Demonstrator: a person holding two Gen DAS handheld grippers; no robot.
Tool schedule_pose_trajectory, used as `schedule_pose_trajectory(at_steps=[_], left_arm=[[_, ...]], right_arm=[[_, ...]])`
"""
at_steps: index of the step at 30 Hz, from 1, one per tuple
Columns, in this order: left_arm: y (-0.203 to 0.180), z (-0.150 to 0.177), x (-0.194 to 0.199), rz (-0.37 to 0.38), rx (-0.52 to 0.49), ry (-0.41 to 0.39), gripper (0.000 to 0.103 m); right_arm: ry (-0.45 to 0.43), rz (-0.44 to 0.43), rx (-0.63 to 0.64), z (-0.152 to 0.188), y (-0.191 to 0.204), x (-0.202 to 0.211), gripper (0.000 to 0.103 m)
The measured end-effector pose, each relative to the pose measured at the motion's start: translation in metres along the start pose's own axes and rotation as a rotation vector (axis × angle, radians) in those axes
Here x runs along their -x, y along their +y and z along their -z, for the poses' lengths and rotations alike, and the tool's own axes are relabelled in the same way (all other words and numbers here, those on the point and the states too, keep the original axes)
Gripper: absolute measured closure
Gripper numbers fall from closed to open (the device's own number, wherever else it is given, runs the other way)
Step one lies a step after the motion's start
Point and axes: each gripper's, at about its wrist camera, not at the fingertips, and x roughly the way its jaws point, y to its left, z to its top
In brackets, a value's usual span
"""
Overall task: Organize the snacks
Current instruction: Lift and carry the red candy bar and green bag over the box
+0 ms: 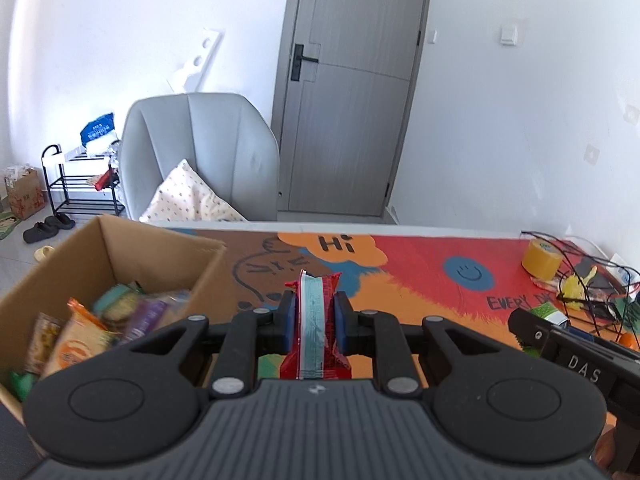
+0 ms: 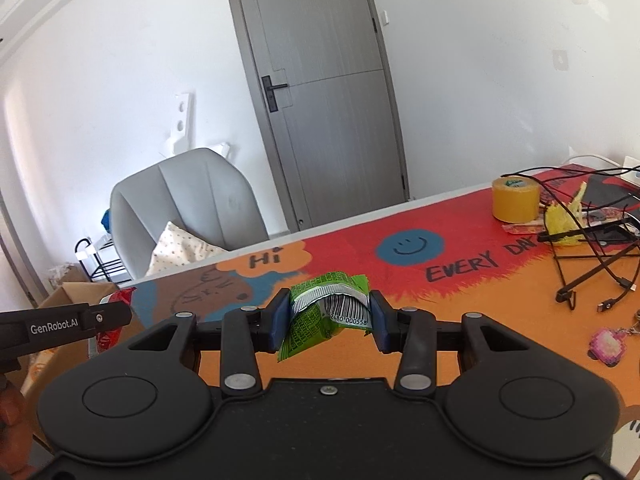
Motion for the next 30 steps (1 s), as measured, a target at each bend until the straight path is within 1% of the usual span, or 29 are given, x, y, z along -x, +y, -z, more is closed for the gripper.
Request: schedule_pose_trajectory(at_steps=[3, 5, 8, 13, 19, 30], left_arm=[[0.008, -0.005, 0.009, -0.003, 0.004, -0.008, 0.084], [0.014, -0.009, 0.014, -0.015, 0.003, -0.014, 0.084], [0.022, -0.015, 0.020, -0.042, -0.007, -0.028, 0.084], [0.042, -0.020, 0.025, -0.073, 0.012, -0.043, 0.084], [0.071, -0.024, 0.030, -0.105, 0.040, -0.058, 0.084], [0.132, -0.036, 0.031, -0.193, 0.097, -0.066, 0.084]], right_arm=[[-0.007, -0.028, 0.003, -0.003, 0.012, 0.003, 0.061], [-0.006, -0.066, -0.016, -0.005, 0.017, 0.006, 0.061], [-0.020, -0.078, 0.013, -0.008, 0.032, 0.009, 0.061], [-0.023, -0.107, 0.038, -0.009, 0.051, 0.007, 0.061], [-0.022, -0.139, 0.085, -0.011, 0.078, 0.004, 0.061], [-0.009, -0.217, 0.148, -0.012, 0.128, -0.007, 0.061]])
